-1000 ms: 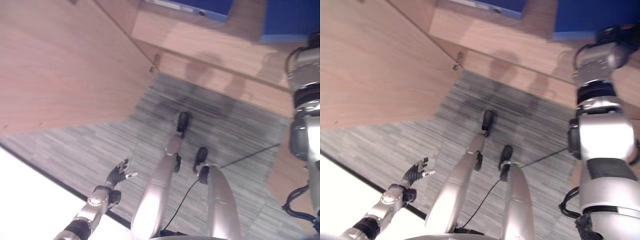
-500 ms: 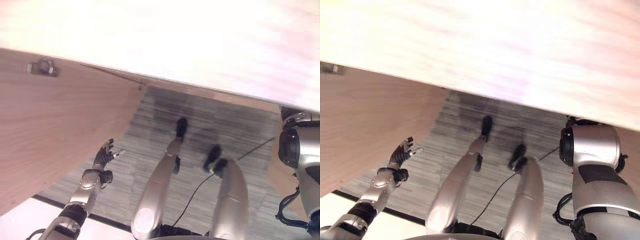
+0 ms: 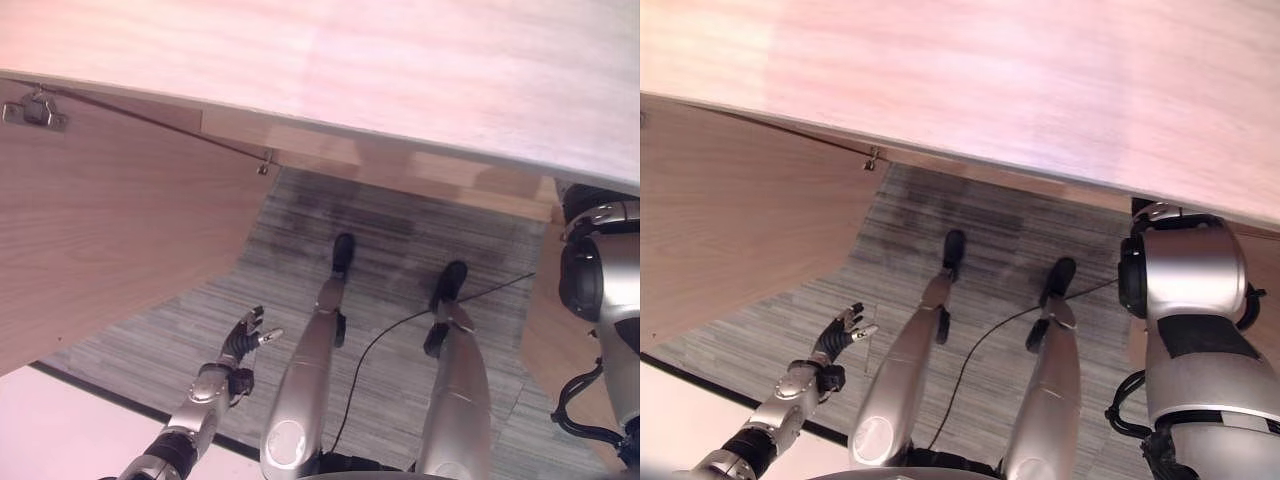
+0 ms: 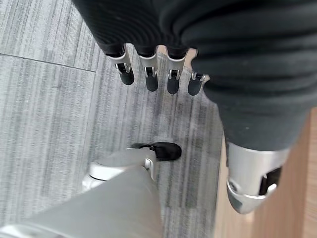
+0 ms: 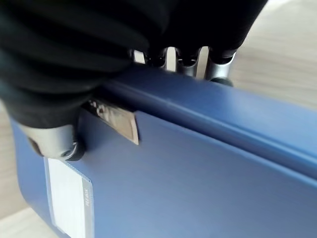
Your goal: Put the empty folder in the office cabinet
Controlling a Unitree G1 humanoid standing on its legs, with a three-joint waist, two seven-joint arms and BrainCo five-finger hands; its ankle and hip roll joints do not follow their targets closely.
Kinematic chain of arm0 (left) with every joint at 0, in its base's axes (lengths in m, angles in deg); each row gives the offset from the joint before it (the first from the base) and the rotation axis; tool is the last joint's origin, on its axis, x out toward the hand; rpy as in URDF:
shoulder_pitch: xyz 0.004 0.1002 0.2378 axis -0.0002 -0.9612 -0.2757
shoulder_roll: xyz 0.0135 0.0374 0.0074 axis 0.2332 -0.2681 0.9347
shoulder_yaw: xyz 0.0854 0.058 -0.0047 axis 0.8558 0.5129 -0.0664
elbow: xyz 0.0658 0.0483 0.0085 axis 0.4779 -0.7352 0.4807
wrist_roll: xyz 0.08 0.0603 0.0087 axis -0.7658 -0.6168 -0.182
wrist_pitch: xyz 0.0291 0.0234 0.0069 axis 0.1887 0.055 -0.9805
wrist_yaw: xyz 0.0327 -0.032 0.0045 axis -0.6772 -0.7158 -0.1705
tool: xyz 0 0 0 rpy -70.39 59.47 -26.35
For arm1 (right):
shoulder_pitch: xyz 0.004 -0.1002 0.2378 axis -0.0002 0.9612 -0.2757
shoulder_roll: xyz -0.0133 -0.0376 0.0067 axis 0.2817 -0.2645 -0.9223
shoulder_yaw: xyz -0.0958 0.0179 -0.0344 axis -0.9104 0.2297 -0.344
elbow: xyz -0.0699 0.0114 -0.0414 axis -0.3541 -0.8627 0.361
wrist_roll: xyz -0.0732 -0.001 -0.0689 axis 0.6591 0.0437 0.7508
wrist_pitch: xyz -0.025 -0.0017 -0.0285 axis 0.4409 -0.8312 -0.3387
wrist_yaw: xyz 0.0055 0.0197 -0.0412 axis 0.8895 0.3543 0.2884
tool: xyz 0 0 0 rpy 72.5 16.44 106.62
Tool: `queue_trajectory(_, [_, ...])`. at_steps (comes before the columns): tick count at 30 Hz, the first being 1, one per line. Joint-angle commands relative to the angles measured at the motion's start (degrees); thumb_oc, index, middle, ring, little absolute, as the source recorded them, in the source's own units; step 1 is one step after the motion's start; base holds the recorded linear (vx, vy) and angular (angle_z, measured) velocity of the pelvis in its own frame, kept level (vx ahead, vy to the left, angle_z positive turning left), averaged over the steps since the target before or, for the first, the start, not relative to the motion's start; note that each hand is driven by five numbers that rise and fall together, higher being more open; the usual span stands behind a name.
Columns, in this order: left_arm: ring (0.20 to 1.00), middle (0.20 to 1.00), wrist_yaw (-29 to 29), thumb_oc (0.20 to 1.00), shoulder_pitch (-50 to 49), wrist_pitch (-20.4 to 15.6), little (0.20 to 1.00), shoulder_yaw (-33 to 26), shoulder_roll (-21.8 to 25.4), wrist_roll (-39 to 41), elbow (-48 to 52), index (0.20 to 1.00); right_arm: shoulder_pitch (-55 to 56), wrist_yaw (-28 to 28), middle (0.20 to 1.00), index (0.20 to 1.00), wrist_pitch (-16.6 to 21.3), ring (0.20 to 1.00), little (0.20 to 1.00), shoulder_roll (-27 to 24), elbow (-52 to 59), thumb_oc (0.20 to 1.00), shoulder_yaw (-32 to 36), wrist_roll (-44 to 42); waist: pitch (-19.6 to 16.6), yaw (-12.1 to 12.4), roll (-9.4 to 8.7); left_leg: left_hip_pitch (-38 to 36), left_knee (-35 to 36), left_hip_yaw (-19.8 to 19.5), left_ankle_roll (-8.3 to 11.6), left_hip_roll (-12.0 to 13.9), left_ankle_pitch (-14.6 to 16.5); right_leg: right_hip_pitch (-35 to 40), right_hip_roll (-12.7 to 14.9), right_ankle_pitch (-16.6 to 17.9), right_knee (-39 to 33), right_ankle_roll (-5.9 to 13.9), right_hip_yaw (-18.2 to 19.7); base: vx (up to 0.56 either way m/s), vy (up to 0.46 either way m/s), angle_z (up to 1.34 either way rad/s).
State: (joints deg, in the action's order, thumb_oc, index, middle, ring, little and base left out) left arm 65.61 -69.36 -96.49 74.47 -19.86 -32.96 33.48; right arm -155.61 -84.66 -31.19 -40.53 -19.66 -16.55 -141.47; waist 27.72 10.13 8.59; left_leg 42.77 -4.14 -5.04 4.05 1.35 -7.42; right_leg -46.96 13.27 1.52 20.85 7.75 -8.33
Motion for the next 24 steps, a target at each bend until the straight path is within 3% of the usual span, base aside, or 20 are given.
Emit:
queue_trajectory(1, [1.0,1.0,-0.54,1.0,0.78,-1.09,1.0,0.21,3.47,-1.39,-1.82,1.0,-11.92,5.78,0.2,0.2,1.09,0.2,0.2,-10.8,6.01,0.2,-11.12,7.54,-1.92,2.56,-0.15,-2.71,-7.75,-0.38,1.95,1.66,9.36,3.75,1.41,-6.97,2.29,2.85,0.84,-0.01,-0.023,0.13])
queue_trajectory(16, [1.0,1.0,-0.81,1.0,1.13,-1.26,1.0,0.61,4.85,-1.23,-0.35,1.0,-16.72,5.94,0.2,0.2,0.78,0.2,0.2,-12.02,3.82,0.2,-15.39,6.62,-1.83,1.6,1.58,11.09,-21.92,-1.38,1.7,0.55,13.6,-9.4,1.04,-13.98,17.75,0.57,4.19,-0.03,-0.023,0.01])
queue_trajectory(24, [1.0,1.0,-0.24,1.0,0.02,-1.17,1.0,0.59,5.78,-0.99,1.42,1.0,-17.89,6.33,0.2,0.2,0.59,0.2,0.2,-12.29,3.81,0.2,-16.83,6.19,-2.3,1.97,1.91,14.17,-23.98,-1.81,1.62,0.21,13.93,-12.62,1.44,-15.7,21.71,0.14,4.31,0.0,-0.022,0.12])
